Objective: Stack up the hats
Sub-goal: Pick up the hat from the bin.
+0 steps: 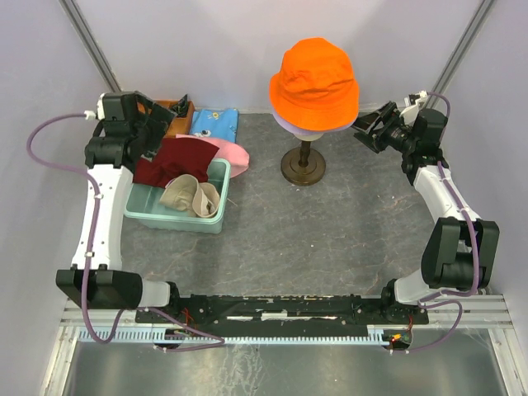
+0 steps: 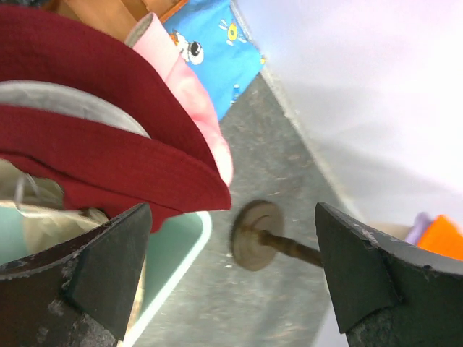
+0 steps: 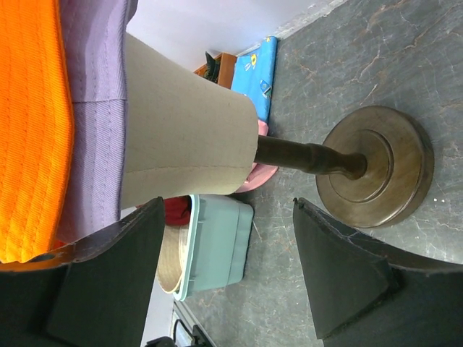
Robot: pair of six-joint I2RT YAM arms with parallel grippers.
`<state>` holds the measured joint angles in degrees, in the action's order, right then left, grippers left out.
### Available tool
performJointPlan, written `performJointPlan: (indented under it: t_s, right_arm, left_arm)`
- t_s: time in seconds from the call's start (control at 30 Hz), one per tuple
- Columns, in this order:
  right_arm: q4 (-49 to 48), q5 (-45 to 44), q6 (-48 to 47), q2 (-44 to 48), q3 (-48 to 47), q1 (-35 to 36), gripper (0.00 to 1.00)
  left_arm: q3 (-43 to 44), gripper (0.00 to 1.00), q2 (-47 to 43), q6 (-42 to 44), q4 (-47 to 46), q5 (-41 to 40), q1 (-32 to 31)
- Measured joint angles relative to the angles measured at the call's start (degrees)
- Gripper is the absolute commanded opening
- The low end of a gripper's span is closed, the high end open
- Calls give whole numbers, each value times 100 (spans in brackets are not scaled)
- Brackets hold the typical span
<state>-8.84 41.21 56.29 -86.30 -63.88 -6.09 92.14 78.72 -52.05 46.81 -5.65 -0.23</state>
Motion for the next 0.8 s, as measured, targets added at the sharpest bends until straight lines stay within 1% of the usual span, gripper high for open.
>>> performJointPlan:
  t_s: [0.13, 0.17, 0.2, 0.3, 0.37, 0.43, 0.53, 0.67, 0.8]
  right_arm:
    - [83, -37, -24, 0, -7, 0, 80]
    - [118, -57, -44, 0, -15, 0, 80]
    - [160, -74, -66, 0, -28, 0, 80]
    - [254, -101, -101, 0, -74, -2, 80]
    - [269, -125, -107, 0, -81, -2, 80]
    - [280, -138, -107, -2, -83, -2, 80]
    - [289, -140, -107, 0, -83, -17, 80]
    - [291, -142, -107, 0, -83, -83, 80]
    - [293, -142, -107, 0, -83, -179, 80]
  left_arm:
    - [-317, 99, -291, -1309, -42, -26, 90]
    - [-562, 99, -402, -1853, -28, -22, 116]
    - [-616, 99, -422, -1971, -9, -24, 136]
    - [-979, 99, -461, -2900, 72, 44, 177]
    - [-1071, 99, -402, -3285, 149, 146, 177]
    - [-1023, 99, -271, -3541, 179, 177, 177]
    - [-702, 99, 31, -3716, 299, 181, 188]
    - [-308, 99, 385, -3753, 323, 197, 282]
    - [-208, 99, 549, -3753, 400, 262, 350]
